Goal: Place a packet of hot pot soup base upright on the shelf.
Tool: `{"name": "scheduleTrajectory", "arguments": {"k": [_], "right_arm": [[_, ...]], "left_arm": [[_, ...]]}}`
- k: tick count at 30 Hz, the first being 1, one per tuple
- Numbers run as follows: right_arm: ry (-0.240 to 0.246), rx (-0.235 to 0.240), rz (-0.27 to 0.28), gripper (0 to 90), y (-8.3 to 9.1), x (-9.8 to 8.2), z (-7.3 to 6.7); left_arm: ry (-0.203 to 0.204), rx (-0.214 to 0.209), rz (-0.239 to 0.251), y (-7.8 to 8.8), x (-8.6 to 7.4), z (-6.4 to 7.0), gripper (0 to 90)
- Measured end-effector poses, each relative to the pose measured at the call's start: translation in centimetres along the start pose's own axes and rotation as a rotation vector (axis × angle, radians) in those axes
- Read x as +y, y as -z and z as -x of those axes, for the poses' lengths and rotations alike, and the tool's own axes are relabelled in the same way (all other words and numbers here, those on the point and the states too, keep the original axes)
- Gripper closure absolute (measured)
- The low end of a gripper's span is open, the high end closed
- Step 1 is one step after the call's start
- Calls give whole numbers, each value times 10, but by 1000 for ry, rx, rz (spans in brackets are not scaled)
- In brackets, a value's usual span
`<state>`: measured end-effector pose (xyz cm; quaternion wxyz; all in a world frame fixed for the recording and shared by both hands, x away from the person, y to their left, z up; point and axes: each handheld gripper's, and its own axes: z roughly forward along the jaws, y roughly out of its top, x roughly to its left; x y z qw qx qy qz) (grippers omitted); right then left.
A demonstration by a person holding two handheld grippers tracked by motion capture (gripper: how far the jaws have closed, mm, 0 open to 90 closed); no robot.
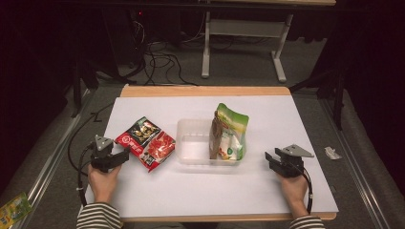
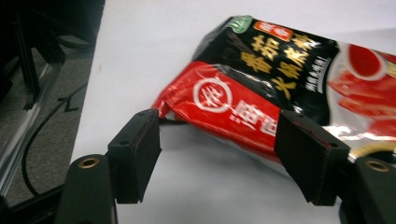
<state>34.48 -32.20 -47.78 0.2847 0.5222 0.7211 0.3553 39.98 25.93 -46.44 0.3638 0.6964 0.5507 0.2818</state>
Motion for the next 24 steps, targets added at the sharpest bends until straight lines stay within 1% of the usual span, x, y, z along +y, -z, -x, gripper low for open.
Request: {"name": "scheduleTrajectory", "arguments": {"k": [1,2,3,4,5,7,9,10,12,13,15,17,19,20,21,22,23,24], "right_arm": [[-2,-1,2,535,0,0,0],[0,-6,-1,535,0,0,0],[4,-9,0,535,0,0,-1],[10,-13,1,535,-1,0,-1],[14,-14,0,535,0,0,-2],[25,-23,4,534,-1,0,-3],[39,-23,0,534,-1,0,-4],[42,-22,3,535,-1,0,-4],[28,-12,2,535,-1,0,-3],[12,-3,3,534,0,0,-2],[-1,1,11,533,1,-1,0],[-4,-7,25,534,1,-1,0],[-2,-14,24,534,1,-1,0],[4,-14,21,534,1,-1,0],[-1,-15,17,534,2,-1,-1],[9,-17,24,533,2,-1,-1],[8,-19,25,533,2,-1,-1],[6,-18,27,534,2,-1,-1]], "left_arm": [[12,-4,-8,-3,2,-2,329],[14,-7,-8,-4,4,-3,328],[1,-6,-16,-6,6,-2,330],[-25,-2,-37,-7,9,-1,331],[-49,4,-36,-9,11,0,332],[-72,6,-54,-11,16,1,336],[-61,3,-40,-12,20,-1,339],[-44,5,-40,-13,22,-2,341],[-33,16,-38,-16,27,-5,345],[-24,20,-37,-18,29,-6,349],[-9,17,-37,-21,31,-8,353],[-19,36,-63,-25,32,-11,354],[-18,41,-72,-28,32,-14,359],[-6,40,-71,-29,33,-16,359],[4,33,-74,-31,33,-17,359],[1,30,-86,-32,34,-18,358],[1,29,-95,-34,35,-17,359],[-10,28,-109,-36,35,-16,359]]}}
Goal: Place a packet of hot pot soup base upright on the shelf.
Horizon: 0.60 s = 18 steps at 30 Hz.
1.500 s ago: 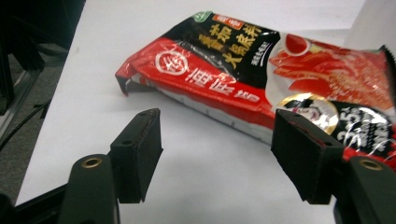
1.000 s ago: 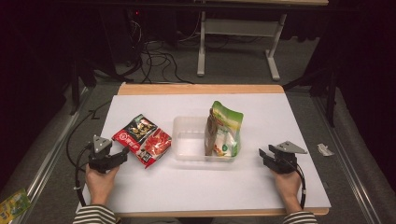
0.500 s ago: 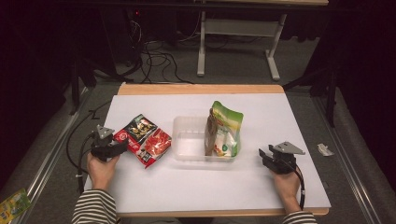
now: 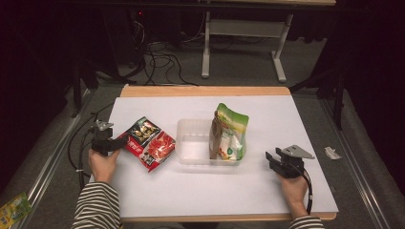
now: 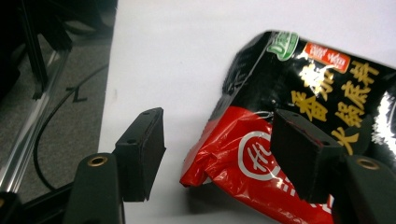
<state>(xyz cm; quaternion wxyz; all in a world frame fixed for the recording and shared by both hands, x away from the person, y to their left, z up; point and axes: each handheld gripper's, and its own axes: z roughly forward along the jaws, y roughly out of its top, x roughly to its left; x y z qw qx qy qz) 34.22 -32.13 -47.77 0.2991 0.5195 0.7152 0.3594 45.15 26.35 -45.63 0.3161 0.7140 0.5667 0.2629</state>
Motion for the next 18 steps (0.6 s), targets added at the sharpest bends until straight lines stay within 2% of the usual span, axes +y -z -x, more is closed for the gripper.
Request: {"name": "scheduleTrajectory", "arguments": {"k": [1,6,12,17,18], "right_arm": [[1,4,1,534,0,0,0],[-6,23,-1,534,0,0,2],[4,18,-3,531,-1,0,1],[4,16,-4,530,-1,0,1],[7,14,-6,529,-1,0,1]], "left_arm": [[-7,0,0,-1,0,0,363],[30,-12,-29,-12,-2,-2,362],[44,-33,-45,-17,-3,-5,367],[58,-81,-52,-20,-5,-2,460],[50,-87,-54,-21,-5,-1,493]]}}
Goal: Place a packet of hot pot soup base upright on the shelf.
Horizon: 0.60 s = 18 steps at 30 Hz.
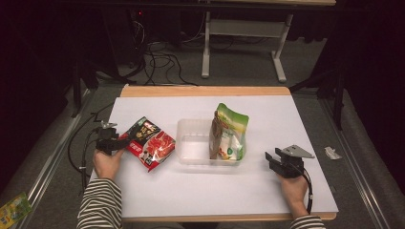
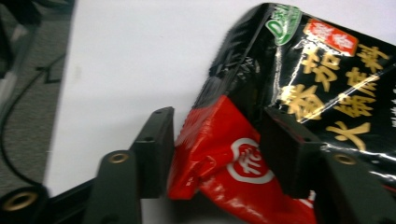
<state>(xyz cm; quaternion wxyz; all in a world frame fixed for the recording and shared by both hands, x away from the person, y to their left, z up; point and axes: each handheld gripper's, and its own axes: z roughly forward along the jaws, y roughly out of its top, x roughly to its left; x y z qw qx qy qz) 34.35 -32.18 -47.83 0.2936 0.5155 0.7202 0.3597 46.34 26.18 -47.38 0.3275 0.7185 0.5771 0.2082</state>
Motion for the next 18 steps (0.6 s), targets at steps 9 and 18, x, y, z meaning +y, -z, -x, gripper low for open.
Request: {"name": "scheduleTrajectory", "arguments": {"k": [9,18], "right_arm": [[-7,2,-7,527,0,0,0],[-19,3,4,519,1,0,1]], "left_arm": [[-10,-37,-28,2,-1,1,600],[-133,-22,-58,13,-4,11,807]]}}
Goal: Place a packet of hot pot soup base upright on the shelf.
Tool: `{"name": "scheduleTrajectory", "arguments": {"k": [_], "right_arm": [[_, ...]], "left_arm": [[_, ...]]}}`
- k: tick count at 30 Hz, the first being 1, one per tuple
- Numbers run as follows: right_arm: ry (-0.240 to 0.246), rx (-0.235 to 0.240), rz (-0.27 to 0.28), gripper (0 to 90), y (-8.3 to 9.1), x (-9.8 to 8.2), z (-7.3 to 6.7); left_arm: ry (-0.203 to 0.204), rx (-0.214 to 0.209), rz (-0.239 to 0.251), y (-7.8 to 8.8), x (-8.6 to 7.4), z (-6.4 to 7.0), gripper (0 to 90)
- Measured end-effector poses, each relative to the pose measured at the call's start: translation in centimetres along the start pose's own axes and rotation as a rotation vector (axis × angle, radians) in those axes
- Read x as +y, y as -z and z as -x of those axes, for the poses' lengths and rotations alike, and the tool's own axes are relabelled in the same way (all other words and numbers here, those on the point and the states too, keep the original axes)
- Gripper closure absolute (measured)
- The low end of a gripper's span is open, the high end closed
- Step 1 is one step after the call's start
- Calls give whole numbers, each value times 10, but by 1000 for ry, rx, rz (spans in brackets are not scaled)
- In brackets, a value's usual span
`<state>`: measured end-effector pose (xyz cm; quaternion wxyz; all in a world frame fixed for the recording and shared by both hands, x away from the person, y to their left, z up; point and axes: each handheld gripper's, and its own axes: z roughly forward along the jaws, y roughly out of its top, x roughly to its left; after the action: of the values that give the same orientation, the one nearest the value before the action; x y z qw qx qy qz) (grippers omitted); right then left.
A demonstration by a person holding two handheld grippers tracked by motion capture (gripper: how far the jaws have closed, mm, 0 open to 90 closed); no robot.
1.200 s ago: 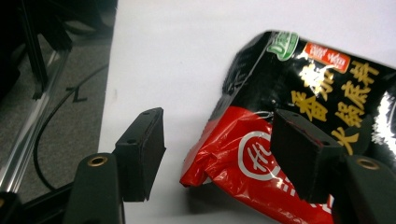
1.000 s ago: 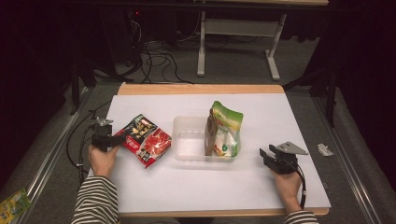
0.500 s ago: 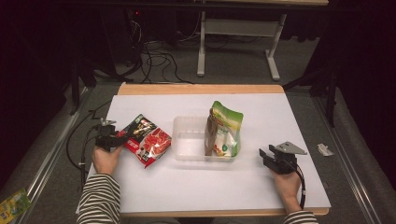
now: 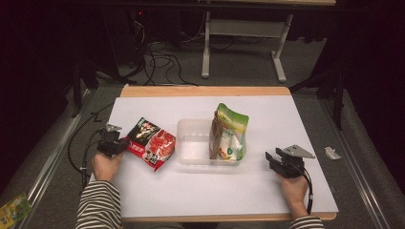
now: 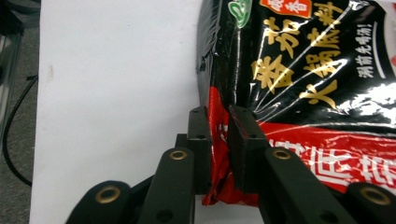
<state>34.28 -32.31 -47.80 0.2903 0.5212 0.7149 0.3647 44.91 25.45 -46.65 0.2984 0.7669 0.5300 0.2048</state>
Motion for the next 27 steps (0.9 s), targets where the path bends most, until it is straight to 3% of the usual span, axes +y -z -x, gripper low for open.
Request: {"name": "scheduleTrajectory", "arguments": {"k": [8,10,12,14,17,19,21,25,27], "right_arm": [[-8,-5,4,517,1,0,1],[-13,-4,11,517,1,0,1],[-11,-3,10,516,1,0,2],[-12,-1,13,515,1,0,1],[-11,-2,6,514,1,0,1],[-8,-3,6,514,1,0,1],[-8,-5,2,513,0,0,1],[1,-4,-2,512,0,0,0],[2,-8,-2,511,-1,0,0]], "left_arm": [[-61,-26,-31,12,-4,8,857],[-58,-35,-26,15,-8,9,862],[-27,-55,-7,18,-13,8,862],[-16,-52,4,18,-14,8,855],[-43,-18,16,17,-13,10,786],[-28,-19,26,14,-11,10,692],[4,-36,34,10,-9,8,655],[46,-51,52,1,-5,5,620],[81,-81,63,-4,-6,2,611]]}}
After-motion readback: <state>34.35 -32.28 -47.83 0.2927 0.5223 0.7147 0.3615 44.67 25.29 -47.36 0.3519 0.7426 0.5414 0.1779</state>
